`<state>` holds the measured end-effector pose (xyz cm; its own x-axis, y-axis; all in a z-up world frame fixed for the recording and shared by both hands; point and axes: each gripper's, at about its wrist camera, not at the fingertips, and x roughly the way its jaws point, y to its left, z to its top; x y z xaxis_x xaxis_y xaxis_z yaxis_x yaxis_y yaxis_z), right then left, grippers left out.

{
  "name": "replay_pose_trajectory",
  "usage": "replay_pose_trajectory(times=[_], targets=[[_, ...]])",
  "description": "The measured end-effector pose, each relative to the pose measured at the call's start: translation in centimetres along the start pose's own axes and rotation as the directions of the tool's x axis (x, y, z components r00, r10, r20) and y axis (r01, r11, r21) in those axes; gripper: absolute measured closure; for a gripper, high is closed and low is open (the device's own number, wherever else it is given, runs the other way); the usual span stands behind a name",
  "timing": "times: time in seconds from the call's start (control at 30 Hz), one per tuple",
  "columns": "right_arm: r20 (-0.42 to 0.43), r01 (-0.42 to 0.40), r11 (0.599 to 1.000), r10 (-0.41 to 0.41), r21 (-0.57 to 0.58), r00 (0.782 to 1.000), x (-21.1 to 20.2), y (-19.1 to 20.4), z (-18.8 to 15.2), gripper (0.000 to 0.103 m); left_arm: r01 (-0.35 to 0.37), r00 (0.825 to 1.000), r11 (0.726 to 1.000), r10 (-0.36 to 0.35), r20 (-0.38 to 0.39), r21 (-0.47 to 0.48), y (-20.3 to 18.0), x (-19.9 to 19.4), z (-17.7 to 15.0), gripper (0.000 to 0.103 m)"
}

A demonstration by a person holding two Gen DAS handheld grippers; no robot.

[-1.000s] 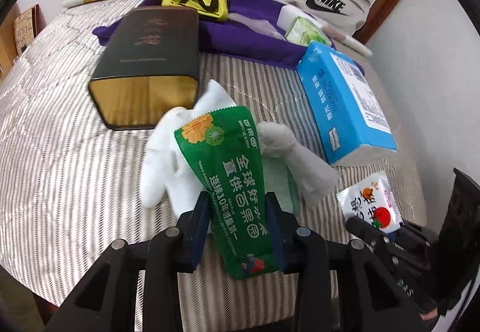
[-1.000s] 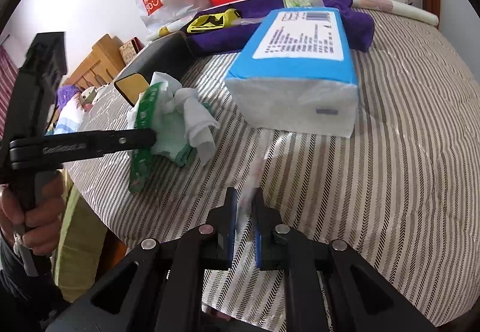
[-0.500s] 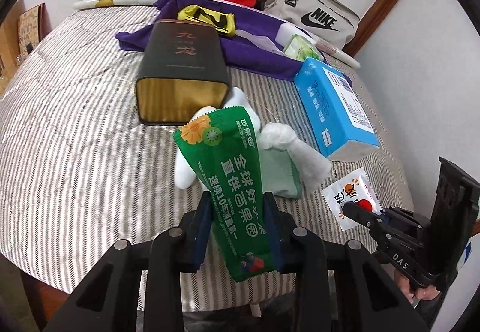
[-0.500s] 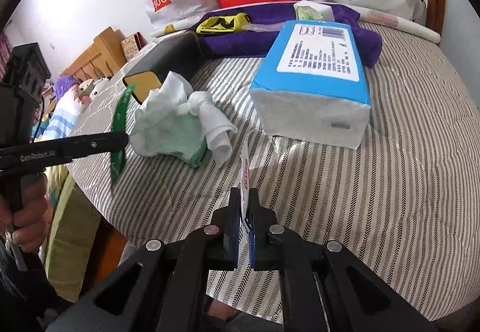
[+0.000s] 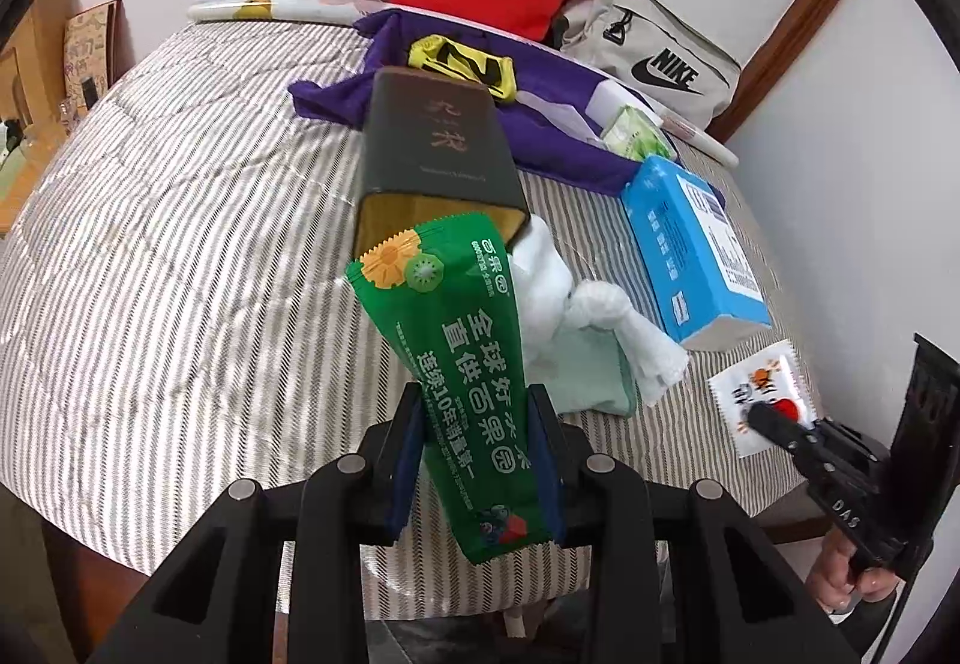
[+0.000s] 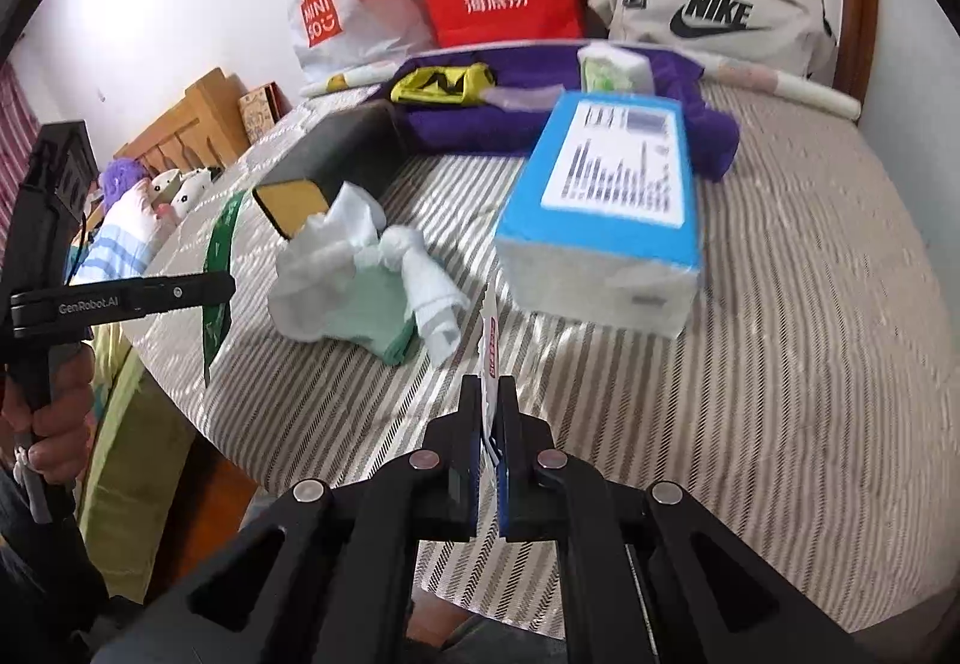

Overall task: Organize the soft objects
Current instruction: 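Lift and carry the green packet with the left tool and orange-slice packet with the right tool toward the towel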

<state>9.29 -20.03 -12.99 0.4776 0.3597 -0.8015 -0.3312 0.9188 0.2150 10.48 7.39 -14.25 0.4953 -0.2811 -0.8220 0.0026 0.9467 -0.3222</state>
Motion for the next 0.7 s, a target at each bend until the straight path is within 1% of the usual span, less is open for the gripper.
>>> replay_pose_trajectory(times=[0.33, 0.57, 0.7], targets=[[0.050, 0.017, 1.000, -0.016, -0.017, 0.999, -1.8, -0.5, 3.1, 0.099, -0.013, 1.000, 1.000, 0.014, 0.027, -0.004, 0.4, -1.2, 2.9, 0.072], [0.079, 0.011, 0.999, -0.008, -0.039, 0.997, -2.0, -0.6, 6.2, 0.099, -0.031, 0.999, 0.999, 0.031, 0.037, 0.007, 0.4, -1.4, 5.1, 0.072], [0.093, 0.003, 0.999, 0.002, -0.048, 0.996, -1.6, -0.7, 8.0, 0.099, -0.025, 0.999, 1.000, 0.025, 0.045, 0.000, 0.4, -1.1, 6.5, 0.072]])
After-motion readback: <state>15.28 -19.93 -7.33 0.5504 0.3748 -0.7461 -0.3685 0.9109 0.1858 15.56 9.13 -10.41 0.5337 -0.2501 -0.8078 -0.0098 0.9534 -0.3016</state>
